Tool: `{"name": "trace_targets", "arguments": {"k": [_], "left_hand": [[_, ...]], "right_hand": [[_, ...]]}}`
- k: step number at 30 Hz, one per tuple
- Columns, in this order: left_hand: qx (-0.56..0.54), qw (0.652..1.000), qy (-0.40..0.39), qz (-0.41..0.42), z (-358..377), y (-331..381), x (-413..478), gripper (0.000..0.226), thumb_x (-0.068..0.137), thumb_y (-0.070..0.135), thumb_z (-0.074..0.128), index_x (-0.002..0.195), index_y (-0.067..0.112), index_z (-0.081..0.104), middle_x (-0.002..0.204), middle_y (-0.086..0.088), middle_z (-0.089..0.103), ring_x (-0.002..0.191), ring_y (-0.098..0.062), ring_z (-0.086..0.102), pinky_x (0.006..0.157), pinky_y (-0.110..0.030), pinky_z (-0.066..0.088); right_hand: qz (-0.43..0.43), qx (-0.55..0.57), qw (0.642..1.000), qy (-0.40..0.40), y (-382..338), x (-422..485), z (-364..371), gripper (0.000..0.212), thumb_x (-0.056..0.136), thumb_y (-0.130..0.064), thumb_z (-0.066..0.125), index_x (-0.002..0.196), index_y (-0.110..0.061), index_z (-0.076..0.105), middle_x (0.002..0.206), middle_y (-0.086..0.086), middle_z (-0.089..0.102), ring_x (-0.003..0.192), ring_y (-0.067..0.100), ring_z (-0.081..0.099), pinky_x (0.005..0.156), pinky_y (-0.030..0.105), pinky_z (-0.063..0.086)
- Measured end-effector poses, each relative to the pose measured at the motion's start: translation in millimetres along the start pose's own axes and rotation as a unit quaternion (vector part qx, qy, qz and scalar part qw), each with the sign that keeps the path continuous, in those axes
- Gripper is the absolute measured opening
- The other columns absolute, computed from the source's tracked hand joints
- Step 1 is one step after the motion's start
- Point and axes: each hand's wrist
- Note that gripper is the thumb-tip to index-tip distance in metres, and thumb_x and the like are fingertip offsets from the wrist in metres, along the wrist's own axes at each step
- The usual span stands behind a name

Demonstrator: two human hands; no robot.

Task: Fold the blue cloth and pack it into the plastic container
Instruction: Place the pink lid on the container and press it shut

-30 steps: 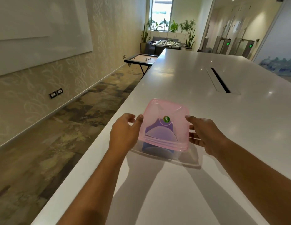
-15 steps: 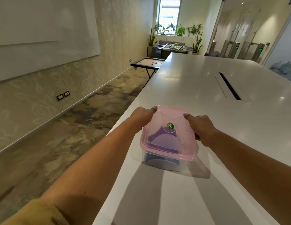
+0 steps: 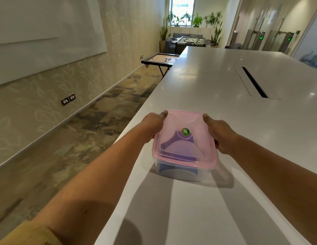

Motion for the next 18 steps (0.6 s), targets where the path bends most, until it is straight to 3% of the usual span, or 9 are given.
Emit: {"name": "trace_targets", "arguments": {"k": [7,14,16,18], "left_hand": [[0.003,1.0,0.022,0.02,1.3,0.5,-4.3,0.039,0.099,0.047,0.036,0.096,0.012,0.053,0.074,0.0,0.053,0.062,-0.015,0.051,0.047,-0.023,0.038],[0.007,0.999,0.035,-0.003,-1.5,2.7,-5.3,0.047,0.096,0.052,0.04,0.103,0.008,0.056,0.079,-0.004,0.059,0.067,-0.021,0.057,0.049,-0.028,0.043],[0.078,0.994,0.07,0.022,-2.7,4.8,-5.7,0.059,0.094,0.056,0.039,0.113,0.003,0.057,0.094,-0.01,0.064,0.078,-0.026,0.062,0.055,-0.032,0.051],[0.178,0.975,0.114,0.071,-5.2,7.5,-10.6,0.067,0.093,0.061,0.037,0.123,0.003,0.054,0.116,-0.015,0.064,0.097,-0.032,0.064,0.075,-0.038,0.054]], "right_hand": [[0.01,0.006,1.0,-0.001,-0.7,0.5,-0.7,0.033,0.1,-0.048,0.038,0.09,-0.023,0.057,0.094,0.008,0.068,0.082,0.03,0.067,0.069,0.041,0.056],[0.002,-0.059,0.998,0.013,-3.4,-1.6,-1.3,0.042,0.1,-0.049,0.037,0.111,-0.016,0.059,0.102,0.012,0.07,0.081,0.03,0.068,0.061,0.037,0.056],[-0.021,-0.119,0.991,0.059,-5.9,-2.2,-2.6,0.05,0.099,-0.053,0.035,0.111,-0.011,0.059,0.106,0.015,0.068,0.083,0.031,0.067,0.068,0.039,0.058],[-0.086,-0.221,0.964,0.117,-12.0,-6.9,-5.3,0.059,0.097,-0.058,0.032,0.114,-0.007,0.058,0.111,0.017,0.066,0.09,0.031,0.065,0.076,0.037,0.055]]}}
Point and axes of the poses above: each hand's wrist, its own x-axis towards the middle knuckle, its own z-axis out of the palm, y = z × x
